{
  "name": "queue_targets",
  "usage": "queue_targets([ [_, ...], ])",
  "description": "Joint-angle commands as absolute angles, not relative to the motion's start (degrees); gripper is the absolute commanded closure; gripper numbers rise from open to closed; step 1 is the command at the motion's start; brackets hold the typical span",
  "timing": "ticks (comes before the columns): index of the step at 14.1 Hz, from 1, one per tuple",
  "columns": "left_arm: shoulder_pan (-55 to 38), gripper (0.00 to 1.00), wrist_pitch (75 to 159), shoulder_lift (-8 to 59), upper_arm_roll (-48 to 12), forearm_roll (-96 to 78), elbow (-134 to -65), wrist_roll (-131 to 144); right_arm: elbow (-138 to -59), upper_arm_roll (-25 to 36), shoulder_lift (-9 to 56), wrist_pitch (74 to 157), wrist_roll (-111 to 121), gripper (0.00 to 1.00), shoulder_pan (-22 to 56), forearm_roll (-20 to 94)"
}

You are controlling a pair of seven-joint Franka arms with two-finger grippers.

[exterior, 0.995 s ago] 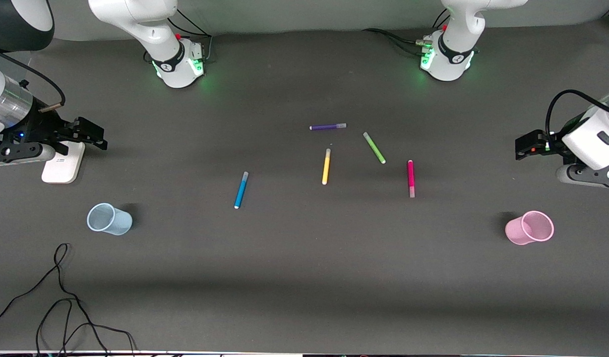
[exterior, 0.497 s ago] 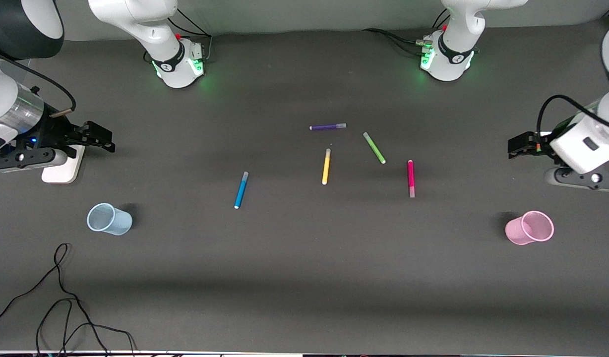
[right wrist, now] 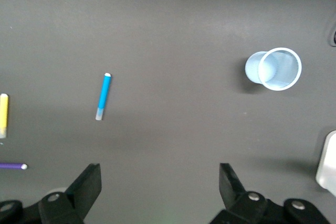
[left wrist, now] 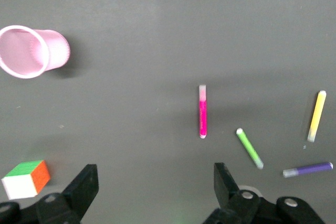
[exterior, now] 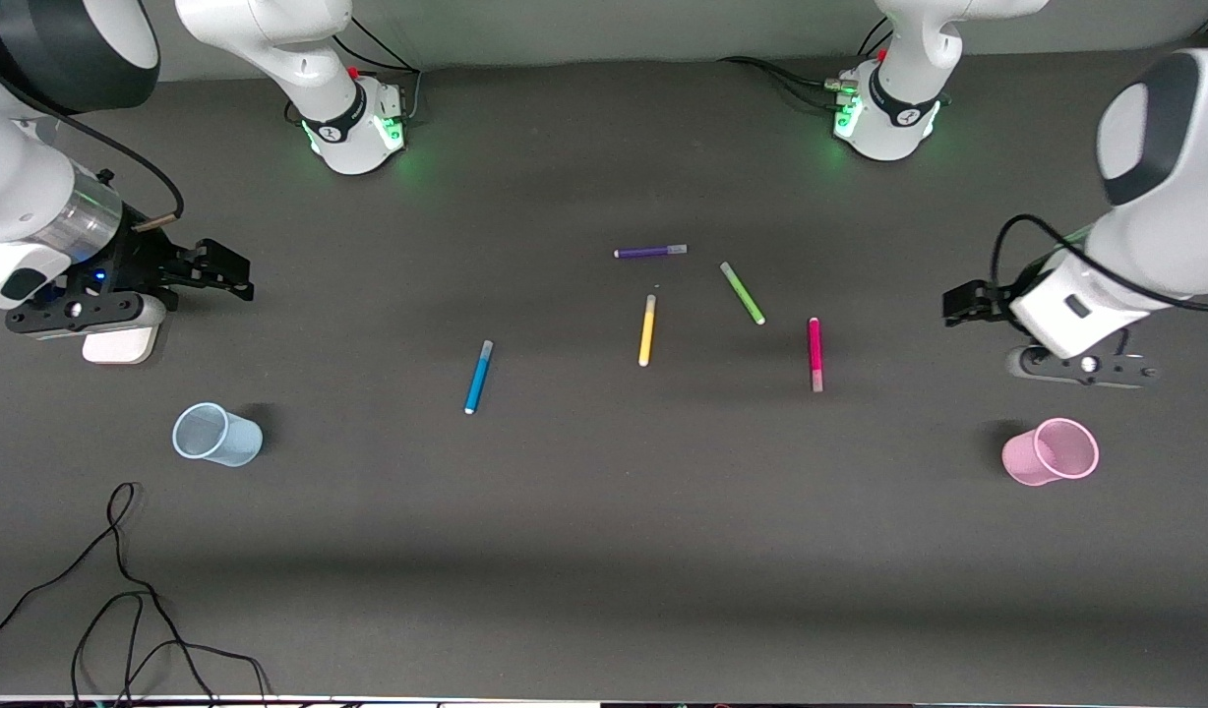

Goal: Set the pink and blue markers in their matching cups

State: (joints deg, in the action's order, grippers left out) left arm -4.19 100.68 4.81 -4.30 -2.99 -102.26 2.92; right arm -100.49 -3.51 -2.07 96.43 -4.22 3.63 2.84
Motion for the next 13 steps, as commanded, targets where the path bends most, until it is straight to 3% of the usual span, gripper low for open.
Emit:
queue_targets([
  [1,-8.77,0.02,111.16,-2.02,-3.95,-4.04,-117.57,11.12,-99.76,-5.35,0.08,99.04,-10.87,0.01,4.22,4.39],
  [5,-15.11,0.02,123.46,1.30,-4.04,-4.13,-124.53,19.68,-97.31,-11.06,4.20,102.39,-20.81,0.00,4.57,4.39],
  [7,-15.73,0.02,124.88,5.60,-4.13,-4.13,-124.45,19.95,-95.11,-13.70,7.72,102.65,-24.07,0.00,4.66,3.96],
  [11,-15.64,0.05,126.91,12.03,-4.13,-4.13,-124.80,19.86,-96.33,-14.50,15.18,111.78,-34.16,0.02,9.30,3.43],
  [13,-15.99,0.13,129.27,15.10,-4.13,-4.13,-125.24,19.86,-97.29,-14.50,18.01,114.68,-37.60,0.02,10.98,2.64],
])
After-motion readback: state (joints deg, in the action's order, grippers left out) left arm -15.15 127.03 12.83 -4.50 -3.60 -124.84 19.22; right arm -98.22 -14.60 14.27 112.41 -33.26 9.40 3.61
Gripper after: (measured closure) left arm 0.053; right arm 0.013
